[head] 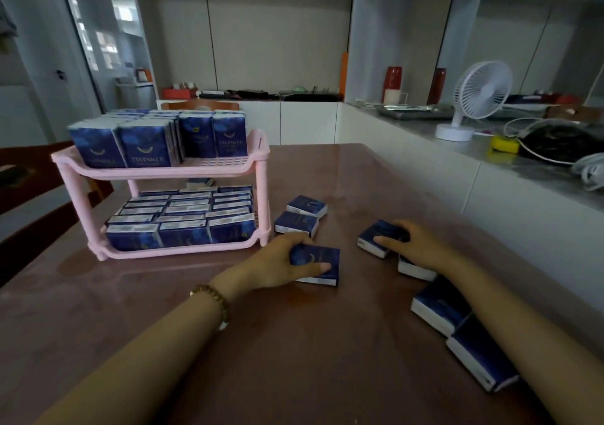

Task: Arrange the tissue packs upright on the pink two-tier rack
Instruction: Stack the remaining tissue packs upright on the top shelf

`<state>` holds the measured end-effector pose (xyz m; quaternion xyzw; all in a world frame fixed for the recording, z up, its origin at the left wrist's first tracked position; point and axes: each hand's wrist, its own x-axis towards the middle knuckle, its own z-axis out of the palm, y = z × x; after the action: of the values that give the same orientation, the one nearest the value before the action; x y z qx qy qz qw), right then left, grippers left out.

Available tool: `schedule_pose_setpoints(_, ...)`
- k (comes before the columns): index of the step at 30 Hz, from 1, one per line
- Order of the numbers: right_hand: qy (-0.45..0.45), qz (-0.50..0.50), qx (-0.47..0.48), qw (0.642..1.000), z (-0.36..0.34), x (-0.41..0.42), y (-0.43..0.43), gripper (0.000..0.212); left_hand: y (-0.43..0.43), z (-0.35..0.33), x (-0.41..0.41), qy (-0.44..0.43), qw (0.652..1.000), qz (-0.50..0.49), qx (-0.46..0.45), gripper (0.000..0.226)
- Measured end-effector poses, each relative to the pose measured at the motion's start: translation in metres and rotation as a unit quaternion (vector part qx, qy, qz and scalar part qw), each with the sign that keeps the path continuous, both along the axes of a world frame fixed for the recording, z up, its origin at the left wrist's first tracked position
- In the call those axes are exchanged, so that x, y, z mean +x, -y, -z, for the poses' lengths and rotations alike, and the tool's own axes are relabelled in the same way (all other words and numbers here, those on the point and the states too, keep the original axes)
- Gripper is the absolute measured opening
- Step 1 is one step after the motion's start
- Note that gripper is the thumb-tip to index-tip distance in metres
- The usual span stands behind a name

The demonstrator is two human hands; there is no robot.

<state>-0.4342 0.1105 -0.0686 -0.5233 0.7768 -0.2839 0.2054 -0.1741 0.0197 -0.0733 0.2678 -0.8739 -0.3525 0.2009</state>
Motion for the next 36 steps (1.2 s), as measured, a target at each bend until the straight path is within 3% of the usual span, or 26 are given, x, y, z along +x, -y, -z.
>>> schedule_pose_setpoints(6,0.014,-0.076,-0.086,0.993,-0.002,0.011,-0.006,0.049,-0.003,-0.002,0.003,-0.034,0.998,0.043,0.045,0.029)
schedule_pose_setpoints(10,0.000,-0.092,-0.154,0.984,-0.005,0.018,-0.005,0.029,-0.004,-0.008,0.005,-0.009,0.996,0.032,0.080,0.026)
schedule_pose_setpoints(15,0.055,-0.094,-0.206,0.973,-0.012,0.028,-0.009,0.029,0.004,-0.021,0.013,0.023,0.995,0.014,0.101,0.039)
schedule_pose_setpoints(18,0.083,-0.100,-0.208,0.970,-0.015,0.031,-0.010,0.029,0.003,-0.035,0.016,-0.035,0.992,-0.005,0.118,0.040)
schedule_pose_setpoints(23,0.135,-0.131,-0.252,0.949,-0.034,0.045,-0.015,0.024,-0.005,-0.067,0.025,-0.119,0.992,0.007,0.049,0.020)
schedule_pose_setpoints(26,0.159,-0.154,-0.275,0.936,-0.057,0.061,-0.016,0.025,-0.017,-0.088,0.029,-0.150,0.988,0.025,0.012,0.026)
schedule_pose_setpoints(32,0.167,-0.227,-0.296,0.913,-0.107,0.089,-0.008,0.031,-0.020,-0.126,0.055,-0.128,0.986,-0.007,-0.104,0.025)
schedule_pose_setpoints(36,0.160,-0.259,-0.315,0.899,-0.135,0.113,0.008,0.031,-0.007,-0.156,0.086,-0.118,0.986,-0.020,-0.118,0.021)
